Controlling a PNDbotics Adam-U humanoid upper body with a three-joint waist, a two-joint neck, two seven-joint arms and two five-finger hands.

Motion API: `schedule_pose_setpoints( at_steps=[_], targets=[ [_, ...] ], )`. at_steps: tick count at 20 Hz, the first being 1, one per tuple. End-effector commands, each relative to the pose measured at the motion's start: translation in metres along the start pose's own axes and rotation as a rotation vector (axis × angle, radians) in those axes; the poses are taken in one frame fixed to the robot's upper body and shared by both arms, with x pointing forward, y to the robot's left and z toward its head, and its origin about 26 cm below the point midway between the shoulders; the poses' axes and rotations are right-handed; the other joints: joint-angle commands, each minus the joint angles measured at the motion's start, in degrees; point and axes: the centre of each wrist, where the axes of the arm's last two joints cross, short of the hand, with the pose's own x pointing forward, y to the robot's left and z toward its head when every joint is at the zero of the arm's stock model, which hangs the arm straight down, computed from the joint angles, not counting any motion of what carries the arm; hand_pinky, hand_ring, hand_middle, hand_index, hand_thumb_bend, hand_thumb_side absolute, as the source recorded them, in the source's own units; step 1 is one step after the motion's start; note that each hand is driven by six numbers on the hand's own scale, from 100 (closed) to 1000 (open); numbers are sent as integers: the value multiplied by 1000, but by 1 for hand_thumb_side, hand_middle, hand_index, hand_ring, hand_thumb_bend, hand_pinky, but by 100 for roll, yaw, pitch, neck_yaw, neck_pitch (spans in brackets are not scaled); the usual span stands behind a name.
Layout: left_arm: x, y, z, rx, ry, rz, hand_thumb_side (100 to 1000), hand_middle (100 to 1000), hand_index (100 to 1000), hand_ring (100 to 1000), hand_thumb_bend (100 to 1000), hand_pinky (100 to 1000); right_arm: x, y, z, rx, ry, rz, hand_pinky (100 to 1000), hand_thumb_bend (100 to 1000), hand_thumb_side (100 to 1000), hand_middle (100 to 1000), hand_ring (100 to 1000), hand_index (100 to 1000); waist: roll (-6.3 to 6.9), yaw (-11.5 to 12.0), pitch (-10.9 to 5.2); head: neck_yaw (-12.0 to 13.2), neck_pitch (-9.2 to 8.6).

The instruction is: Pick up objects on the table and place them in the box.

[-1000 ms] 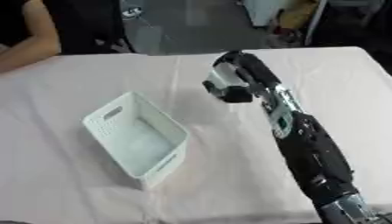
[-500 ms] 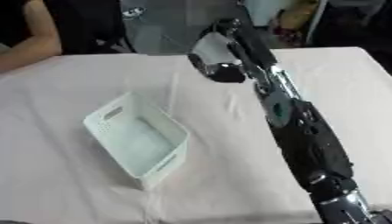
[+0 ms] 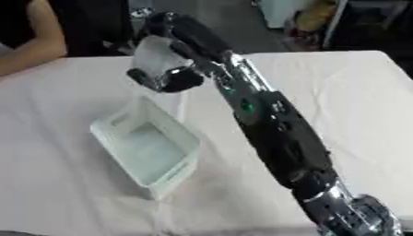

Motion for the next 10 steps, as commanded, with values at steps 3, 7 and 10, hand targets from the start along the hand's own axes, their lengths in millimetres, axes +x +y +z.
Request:
schedule_pose_setpoints(
  at_steps=[3, 7, 10],
  targets=[
    [6, -4, -10, -9, -41, 23, 704, 657, 784, 601, 146, 553, 7, 33, -11, 152, -111, -63, 100, 100, 287, 141, 100, 211, 1, 31, -35, -80, -79],
    [6, -4, -10, -10, -46, 25, 701, 657, 784, 601, 148, 554, 5, 67, 0, 303, -155, -149, 100, 100, 218, 327, 289, 405, -6, 33, -31, -58, -100],
    [6, -4, -10, -11, -46, 24, 703, 657, 784, 601, 145, 553, 3, 78, 7, 417, -177, -180, 722, 100, 730, 734, 732, 782, -4, 25, -29, -38, -107]
  ],
)
